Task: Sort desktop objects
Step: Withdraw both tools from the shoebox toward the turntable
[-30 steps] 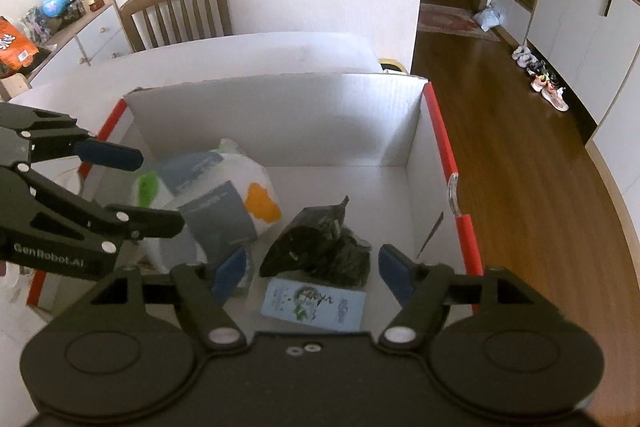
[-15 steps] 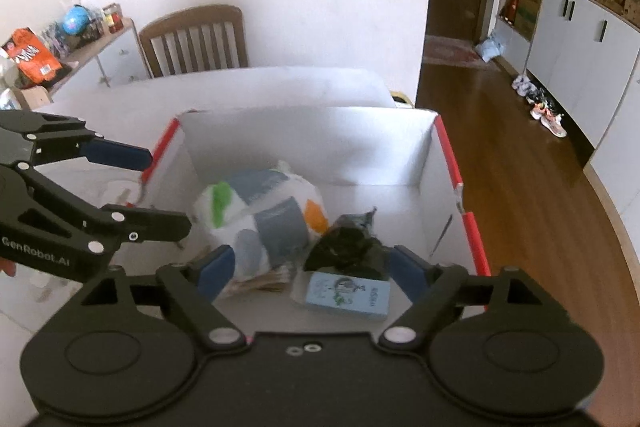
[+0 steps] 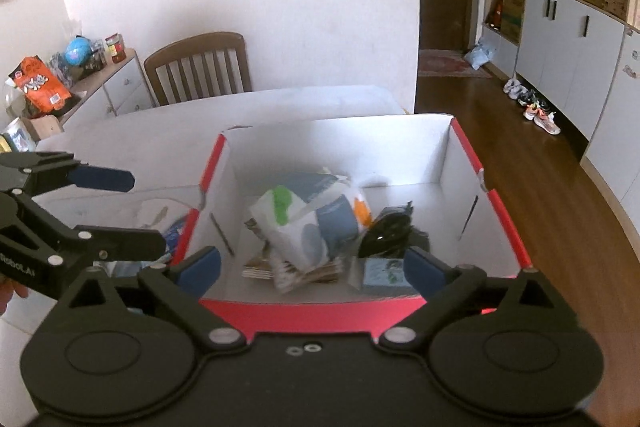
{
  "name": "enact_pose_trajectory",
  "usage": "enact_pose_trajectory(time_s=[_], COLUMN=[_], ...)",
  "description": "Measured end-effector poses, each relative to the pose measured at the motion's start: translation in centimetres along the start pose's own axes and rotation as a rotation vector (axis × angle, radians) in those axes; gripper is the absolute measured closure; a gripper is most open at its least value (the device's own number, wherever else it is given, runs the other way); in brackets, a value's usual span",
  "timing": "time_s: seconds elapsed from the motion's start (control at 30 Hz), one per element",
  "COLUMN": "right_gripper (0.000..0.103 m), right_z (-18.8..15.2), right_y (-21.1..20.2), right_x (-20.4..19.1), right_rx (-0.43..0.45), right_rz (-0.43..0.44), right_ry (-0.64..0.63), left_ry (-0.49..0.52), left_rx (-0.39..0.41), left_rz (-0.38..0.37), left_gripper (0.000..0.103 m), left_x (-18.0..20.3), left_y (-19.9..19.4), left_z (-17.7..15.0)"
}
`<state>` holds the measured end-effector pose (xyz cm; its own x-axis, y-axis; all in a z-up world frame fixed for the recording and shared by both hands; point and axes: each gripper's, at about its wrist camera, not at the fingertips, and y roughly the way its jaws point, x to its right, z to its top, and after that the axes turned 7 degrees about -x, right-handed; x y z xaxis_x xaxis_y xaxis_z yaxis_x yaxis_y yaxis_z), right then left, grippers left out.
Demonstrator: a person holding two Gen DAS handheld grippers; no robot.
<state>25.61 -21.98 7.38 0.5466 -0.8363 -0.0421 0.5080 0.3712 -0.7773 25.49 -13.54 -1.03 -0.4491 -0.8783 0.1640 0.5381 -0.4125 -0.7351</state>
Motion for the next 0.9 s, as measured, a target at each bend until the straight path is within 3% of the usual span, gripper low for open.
enact_pose_trajectory(time_s=[0.3,0.9], right_gripper=[0.004,0.004], right_z=[-1.1,-2.5], right_y=[-0.8,1.0], right_x=[-4.3,-13.5], right_rx=[0.031,0.023], right_rz=[-0.020,0.007], right_ry=[0.031,-0.032], left_ry=[-0.029,-0.094], left_rx=[0.024,0.022], left_rz=[-0.026,0.027], left_gripper=[0.003,0.000], left_x=[-2.8,-9.2], left_y=[-2.9,-7.4], left_z=[-2.8,-9.7])
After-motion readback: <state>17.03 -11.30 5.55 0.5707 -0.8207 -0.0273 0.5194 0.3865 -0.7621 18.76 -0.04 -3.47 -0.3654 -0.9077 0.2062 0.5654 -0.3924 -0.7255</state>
